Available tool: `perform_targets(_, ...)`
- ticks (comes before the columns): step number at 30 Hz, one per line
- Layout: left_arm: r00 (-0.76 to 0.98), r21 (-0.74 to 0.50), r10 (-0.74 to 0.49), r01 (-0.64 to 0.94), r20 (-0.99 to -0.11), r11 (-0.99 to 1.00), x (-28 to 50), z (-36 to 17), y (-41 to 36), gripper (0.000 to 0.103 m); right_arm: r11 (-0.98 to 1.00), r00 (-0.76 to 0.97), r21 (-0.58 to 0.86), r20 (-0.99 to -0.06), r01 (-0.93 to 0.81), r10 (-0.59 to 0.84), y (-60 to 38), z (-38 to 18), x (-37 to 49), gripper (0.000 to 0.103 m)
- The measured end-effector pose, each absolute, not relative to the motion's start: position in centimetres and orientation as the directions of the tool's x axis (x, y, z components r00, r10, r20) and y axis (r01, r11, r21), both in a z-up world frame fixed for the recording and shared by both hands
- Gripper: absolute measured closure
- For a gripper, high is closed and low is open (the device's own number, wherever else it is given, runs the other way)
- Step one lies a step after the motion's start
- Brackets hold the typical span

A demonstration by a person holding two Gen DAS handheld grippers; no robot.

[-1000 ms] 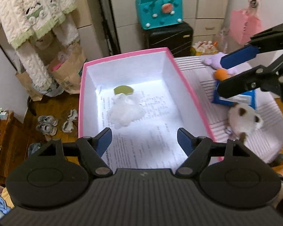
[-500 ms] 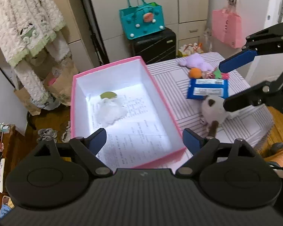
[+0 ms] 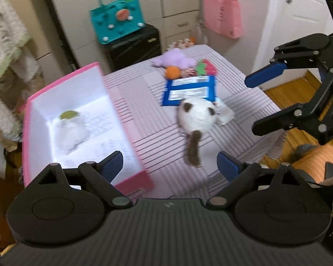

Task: Organize soft objects
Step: 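Move the left tool back to the white panda plush and grasp it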

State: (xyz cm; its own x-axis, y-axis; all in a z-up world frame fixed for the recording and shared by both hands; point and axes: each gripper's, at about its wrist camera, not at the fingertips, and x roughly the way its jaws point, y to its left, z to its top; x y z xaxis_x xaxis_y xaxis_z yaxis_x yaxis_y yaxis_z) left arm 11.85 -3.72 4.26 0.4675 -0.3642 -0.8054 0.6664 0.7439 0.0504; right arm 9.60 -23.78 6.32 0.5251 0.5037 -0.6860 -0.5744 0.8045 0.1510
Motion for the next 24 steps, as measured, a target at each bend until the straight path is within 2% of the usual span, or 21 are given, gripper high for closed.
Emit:
perform_targets(5, 0.429, 0.001, -0.422, 0.703, -0.798, 0.712, 12.3, 3.3, -5.7, 0.011, 0.836, 0.547, 0.138, -0.697, -0.531, 0.463, -26.2, 4.5, 8.7, 0.021)
perform_targets(11, 0.411, -0.05, -0.469, 0.709, -0.782, 0.704, 13.9, 1.7, -8.1, 0.011, 0.854, 0.546, 0.172, -0.703, -0.492, 0.456, -28.8, 1.0, 8.8, 0.021)
perform_targets(20, 0.371, -0.109, -0.469, 0.68, -0.801, 0.725, 17.2, -0.8, -10.6, 0.011, 0.884, 0.567, 0.184, -0.707, -0.431, 0.423, -32.4, -2.1, 11.0, 0.021)
perform_targets(24, 0.389, -0.088, -0.449, 0.669, -0.804, 0.738, 18.1, -2.3, -11.9, 0.011, 0.883, 0.565, 0.156, -0.716, -0.443, 0.41, -32.5, -3.8, 12.0, 0.021)
